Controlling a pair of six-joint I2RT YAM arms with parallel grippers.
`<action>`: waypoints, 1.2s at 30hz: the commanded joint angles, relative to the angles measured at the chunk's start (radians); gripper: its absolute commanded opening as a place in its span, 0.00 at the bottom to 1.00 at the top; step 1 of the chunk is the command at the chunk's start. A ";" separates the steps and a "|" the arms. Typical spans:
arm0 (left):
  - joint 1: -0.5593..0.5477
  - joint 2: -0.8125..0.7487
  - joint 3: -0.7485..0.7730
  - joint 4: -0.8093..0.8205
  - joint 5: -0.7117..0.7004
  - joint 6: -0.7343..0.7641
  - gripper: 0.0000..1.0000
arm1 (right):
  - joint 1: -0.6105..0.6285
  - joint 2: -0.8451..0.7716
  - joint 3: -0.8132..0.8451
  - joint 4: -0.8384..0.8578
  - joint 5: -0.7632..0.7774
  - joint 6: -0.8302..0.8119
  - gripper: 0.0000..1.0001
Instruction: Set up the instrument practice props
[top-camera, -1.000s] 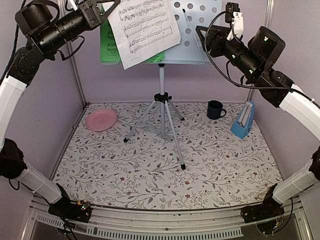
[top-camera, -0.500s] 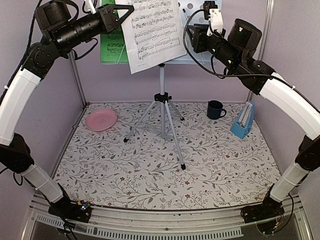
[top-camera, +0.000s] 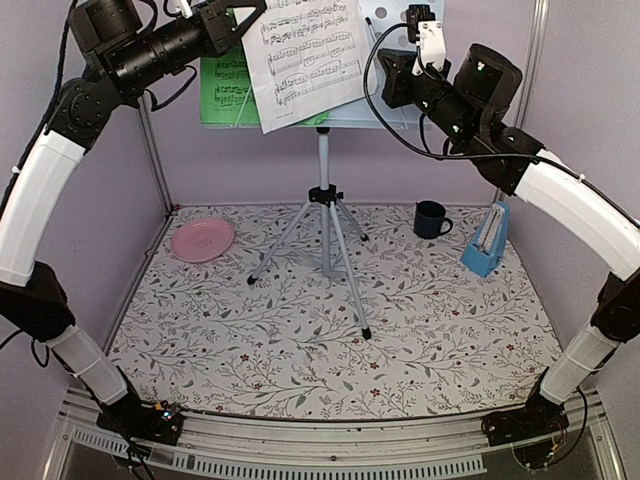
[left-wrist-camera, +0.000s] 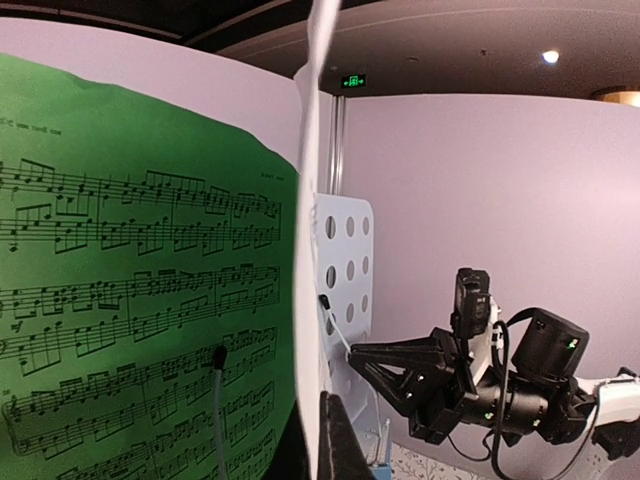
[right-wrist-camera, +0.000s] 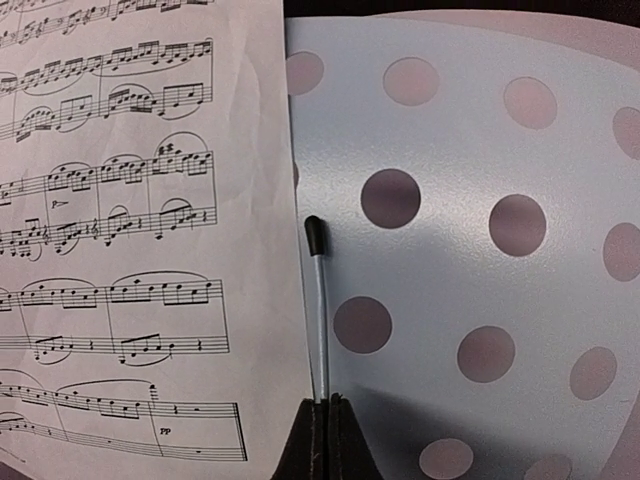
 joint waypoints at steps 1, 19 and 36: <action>0.014 0.029 0.033 -0.018 -0.022 0.025 0.00 | -0.003 -0.043 -0.068 0.104 -0.032 -0.017 0.00; 0.033 0.204 0.207 -0.042 0.093 0.061 0.00 | -0.003 -0.087 -0.185 0.222 -0.164 -0.059 0.00; 0.030 0.320 0.283 0.072 0.164 0.083 0.00 | -0.003 -0.084 -0.200 0.229 -0.240 -0.075 0.00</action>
